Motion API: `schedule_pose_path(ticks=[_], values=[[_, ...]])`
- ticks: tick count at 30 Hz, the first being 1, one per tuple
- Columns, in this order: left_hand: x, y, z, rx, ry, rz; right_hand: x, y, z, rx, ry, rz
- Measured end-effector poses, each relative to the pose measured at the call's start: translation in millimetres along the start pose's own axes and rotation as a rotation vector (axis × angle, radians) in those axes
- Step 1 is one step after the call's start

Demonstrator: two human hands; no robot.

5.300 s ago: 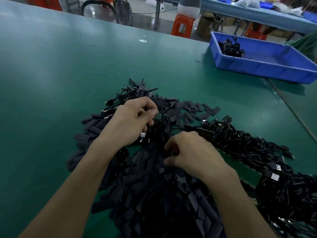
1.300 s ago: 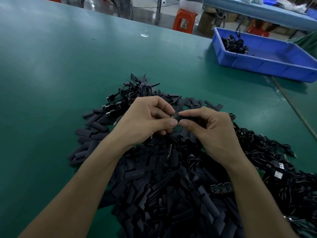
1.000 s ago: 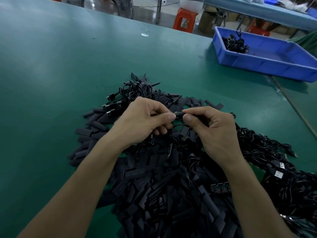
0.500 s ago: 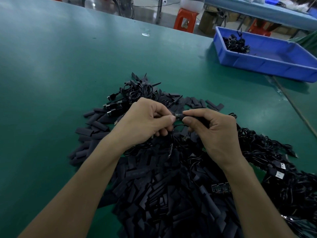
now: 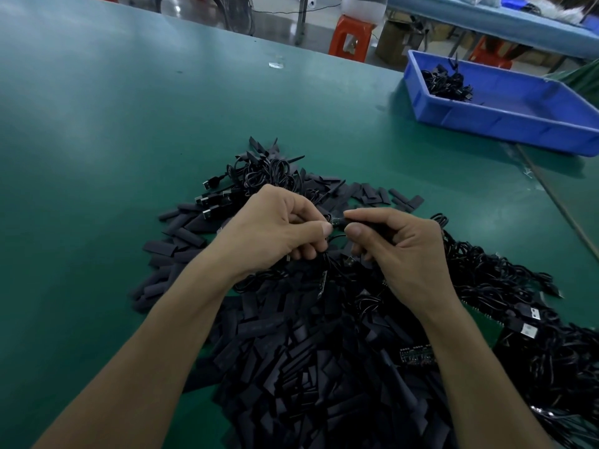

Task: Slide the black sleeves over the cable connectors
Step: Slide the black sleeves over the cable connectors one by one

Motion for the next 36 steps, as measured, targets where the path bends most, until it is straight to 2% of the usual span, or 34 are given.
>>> schedule_pose_path(ticks=[4, 9, 18, 29, 36], values=[[0.2, 1.0, -0.5, 0.007, -0.026, 0.002, 0.3, 0.5, -1.7, 0.032, 0.006, 0.000], [-0.5, 1.6, 0.3, 0.110, -0.015, 0.058, 0.7, 2.7, -4.7, 0.068, 0.008, 0.002], [1.2, 0.0, -0.5, 0.143, -0.022, 0.032, -0.7, 2.3, -1.8, 0.019, -0.024, 0.002], [3.5, -2.5, -2.1, 0.110, -0.047, -0.026, 2.7, 11.3, -9.0, 0.113, 0.002, 0.119], [3.6, -1.7, -2.5, 0.059, -0.039, -0.024, 0.3, 7.2, -1.1, 0.027, -0.034, 0.102]])
Point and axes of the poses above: each hand's wrist, its own z-axis towards the middle knuckle, its own y-axis out of the palm, x = y × z, the point moved 3 cm from there along z, towards the middle knuckle, and after that the axes turned 11 degrees about x, right-handed, at the moved point
